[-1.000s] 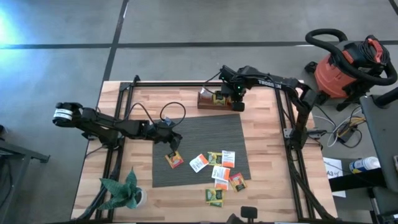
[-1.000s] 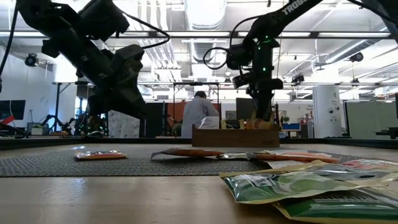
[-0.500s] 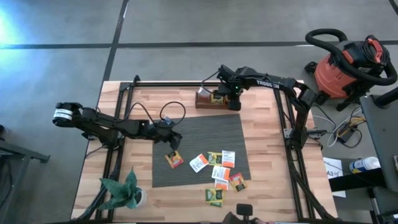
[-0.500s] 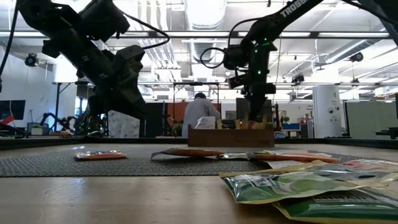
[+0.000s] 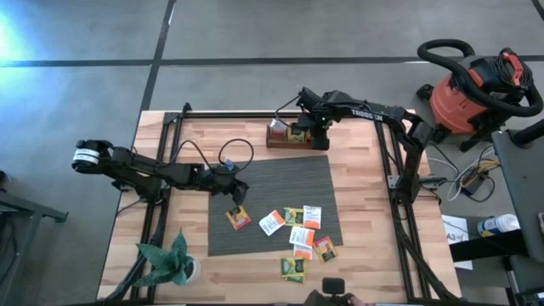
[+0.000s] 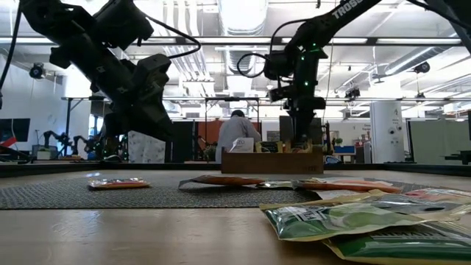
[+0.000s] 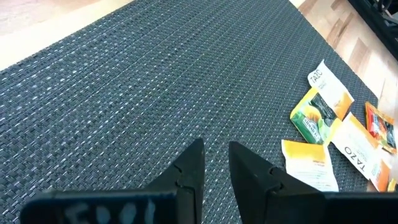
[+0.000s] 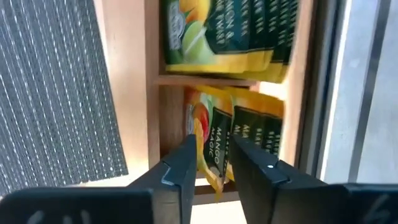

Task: Pick & Place Tea
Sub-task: Put the orange tea bag into the right section of the wooden organizer

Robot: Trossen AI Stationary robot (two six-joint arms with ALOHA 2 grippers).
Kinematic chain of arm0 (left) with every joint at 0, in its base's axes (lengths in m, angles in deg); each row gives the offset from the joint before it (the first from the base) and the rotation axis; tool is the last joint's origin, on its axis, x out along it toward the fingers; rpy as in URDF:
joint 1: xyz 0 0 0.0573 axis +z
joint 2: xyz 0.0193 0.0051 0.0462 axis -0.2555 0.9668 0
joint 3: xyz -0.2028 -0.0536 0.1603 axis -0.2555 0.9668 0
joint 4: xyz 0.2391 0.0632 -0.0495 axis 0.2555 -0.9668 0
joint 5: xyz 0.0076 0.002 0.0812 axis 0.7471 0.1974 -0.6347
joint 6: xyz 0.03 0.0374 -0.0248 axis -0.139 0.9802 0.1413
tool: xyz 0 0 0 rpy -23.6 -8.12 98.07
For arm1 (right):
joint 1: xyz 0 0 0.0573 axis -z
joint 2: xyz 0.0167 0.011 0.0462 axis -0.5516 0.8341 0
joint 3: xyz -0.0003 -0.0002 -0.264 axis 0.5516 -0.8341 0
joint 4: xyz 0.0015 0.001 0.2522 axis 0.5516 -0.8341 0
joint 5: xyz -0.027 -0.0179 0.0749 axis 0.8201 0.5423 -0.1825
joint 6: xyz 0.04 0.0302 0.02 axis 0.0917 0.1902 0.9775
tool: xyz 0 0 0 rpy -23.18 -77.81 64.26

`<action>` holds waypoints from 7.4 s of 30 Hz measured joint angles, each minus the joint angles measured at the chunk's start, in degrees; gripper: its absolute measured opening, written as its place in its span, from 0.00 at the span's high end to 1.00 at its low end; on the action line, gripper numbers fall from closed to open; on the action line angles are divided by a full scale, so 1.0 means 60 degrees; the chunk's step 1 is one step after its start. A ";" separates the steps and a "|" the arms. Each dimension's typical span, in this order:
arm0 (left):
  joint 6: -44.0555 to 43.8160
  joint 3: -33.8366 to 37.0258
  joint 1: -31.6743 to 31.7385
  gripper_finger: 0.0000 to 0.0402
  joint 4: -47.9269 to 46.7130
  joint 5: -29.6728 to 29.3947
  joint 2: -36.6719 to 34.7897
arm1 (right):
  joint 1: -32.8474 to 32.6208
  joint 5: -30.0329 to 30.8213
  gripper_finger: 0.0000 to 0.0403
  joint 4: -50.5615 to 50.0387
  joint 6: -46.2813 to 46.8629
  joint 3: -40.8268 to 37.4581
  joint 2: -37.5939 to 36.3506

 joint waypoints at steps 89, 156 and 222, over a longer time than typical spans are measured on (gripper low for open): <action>-0.1515 0.0900 -0.3115 0.83 0.2167 0.1138 0.2151 | -0.4841 -0.5138 0.74 0.7049 1.1084 0.1422 0.3938; -0.0804 0.0940 -0.2805 0.83 0.2755 0.0015 0.2903 | -0.5197 -0.4669 0.74 0.6482 0.9768 0.1543 0.4112; 0.0029 0.0943 -0.2651 0.83 -0.0803 -0.3789 -0.1366 | 0.1226 -0.2030 0.98 0.8286 0.6435 -0.6987 -0.3998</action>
